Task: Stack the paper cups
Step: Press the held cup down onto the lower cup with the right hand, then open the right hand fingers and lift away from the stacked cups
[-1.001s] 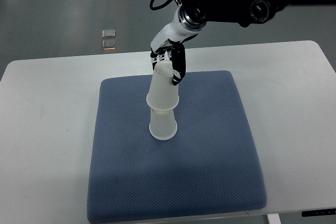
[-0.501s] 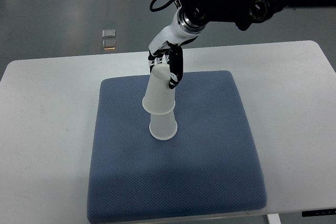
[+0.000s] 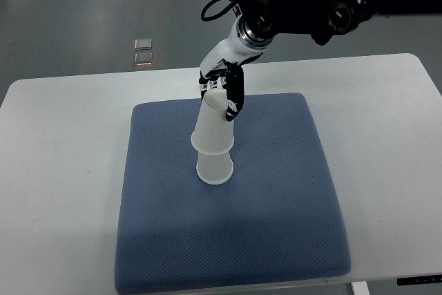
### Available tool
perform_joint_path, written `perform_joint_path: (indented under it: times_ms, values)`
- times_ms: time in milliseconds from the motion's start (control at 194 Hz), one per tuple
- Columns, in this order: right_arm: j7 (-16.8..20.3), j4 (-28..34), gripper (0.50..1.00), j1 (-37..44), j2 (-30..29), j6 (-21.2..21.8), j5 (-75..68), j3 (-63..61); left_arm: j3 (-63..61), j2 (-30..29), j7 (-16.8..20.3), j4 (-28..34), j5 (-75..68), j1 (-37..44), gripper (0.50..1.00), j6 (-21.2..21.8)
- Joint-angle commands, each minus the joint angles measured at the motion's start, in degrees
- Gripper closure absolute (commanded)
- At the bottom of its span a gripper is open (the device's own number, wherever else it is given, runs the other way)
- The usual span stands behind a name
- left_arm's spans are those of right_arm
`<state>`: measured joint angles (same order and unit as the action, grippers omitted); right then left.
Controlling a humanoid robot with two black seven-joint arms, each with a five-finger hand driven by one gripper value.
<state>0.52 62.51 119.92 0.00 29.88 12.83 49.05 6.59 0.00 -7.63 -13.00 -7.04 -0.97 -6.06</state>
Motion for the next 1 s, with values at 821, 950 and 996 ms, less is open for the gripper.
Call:
perform_joint_path:
  times_ms: [821, 950, 996]
  values:
    - [-0.1, 0.0, 0.746, -2.9, 0.0, -3.0, 0.0, 0.8, 0.0, 0.0, 0.1, 0.1, 0.0, 0.0, 0.5, 0.0]
    - [-0.1, 0.0, 0.746, -3.4, 0.0, -3.1, 0.0, 0.8, 0.0, 0.0, 0.0, 0.2, 0.0, 0.0, 0.5, 0.1]
    - [-0.1, 0.0, 0.746, -3.6, 0.0, -3.2, 0.0, 0.8, 0.0, 0.0, 0.0, 0.2, 0.0, 0.1, 0.5, 0.1]
